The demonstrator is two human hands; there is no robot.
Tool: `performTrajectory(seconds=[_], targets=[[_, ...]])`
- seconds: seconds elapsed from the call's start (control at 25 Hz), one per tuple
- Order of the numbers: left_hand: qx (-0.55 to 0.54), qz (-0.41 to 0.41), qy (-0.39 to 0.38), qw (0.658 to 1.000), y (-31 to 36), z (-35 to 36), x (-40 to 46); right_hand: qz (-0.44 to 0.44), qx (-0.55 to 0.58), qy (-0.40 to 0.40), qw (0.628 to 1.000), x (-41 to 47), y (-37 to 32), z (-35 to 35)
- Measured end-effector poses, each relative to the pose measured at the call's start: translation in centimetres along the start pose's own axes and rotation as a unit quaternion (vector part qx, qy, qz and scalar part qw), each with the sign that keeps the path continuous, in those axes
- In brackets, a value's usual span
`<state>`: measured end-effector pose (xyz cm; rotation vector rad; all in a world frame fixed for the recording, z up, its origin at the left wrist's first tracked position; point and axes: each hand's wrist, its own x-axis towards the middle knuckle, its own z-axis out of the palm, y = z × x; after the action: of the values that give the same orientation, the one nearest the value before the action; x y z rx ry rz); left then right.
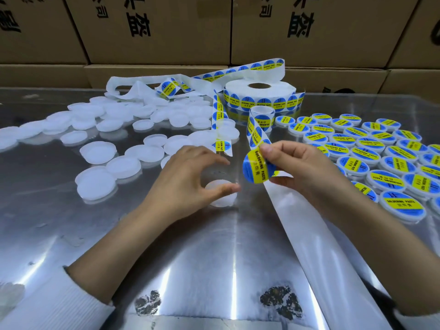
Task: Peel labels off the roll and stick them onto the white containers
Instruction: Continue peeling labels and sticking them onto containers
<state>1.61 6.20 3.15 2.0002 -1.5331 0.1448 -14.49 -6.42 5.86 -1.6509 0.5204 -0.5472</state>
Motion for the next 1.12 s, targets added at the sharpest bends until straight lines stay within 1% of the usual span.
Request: performTrajectory(seconds=[0.08,0.12,0.16,0.24,0.32,0.44,0.52,0.6,0.76,1.12], targets=[[0.068,-0.032,-0.084,0.994,-0.3,0.1,-0.2,0.007,0.036,0.027,0.999,0.1,0.0,-0.2],[0.099,-0.044,-0.111,0.988,-0.5,0.2,-0.3,0.011,0.048,0.027,0.998,0.1,0.0,-0.2],[0.120,-0.058,-0.119,0.984,-0.6,0.2,-0.2,0.015,0.055,0.024,0.998,0.1,0.1,-0.3],[0.132,-0.074,-0.097,0.984,-0.8,0.1,-0.2,0.025,0.068,0.014,0.997,0.1,0.4,-0.3],[0.095,-0.061,-0.056,0.992,-0.7,0.2,-0.1,0.036,0.081,0.008,0.996,0.2,0.6,-0.2],[-0.003,0.009,0.027,1.000,0.3,0.3,-0.3,0.054,0.089,-0.004,0.995,0.2,0.9,0.0],[-0.014,0.061,0.071,0.995,1.0,0.3,-0.4,0.058,0.089,-0.022,0.994,0.0,1.1,0.3],[-0.001,0.086,0.102,0.991,1.5,0.1,-0.4,0.064,0.093,-0.036,0.993,0.0,1.2,0.5],[0.013,0.094,0.104,0.990,1.9,-0.2,-0.5,0.087,0.100,-0.036,0.991,-0.1,1.2,0.6],[0.024,0.099,0.099,0.990,2.1,-0.3,-0.5,0.081,0.071,-0.024,0.994,-0.1,1.2,0.9]])
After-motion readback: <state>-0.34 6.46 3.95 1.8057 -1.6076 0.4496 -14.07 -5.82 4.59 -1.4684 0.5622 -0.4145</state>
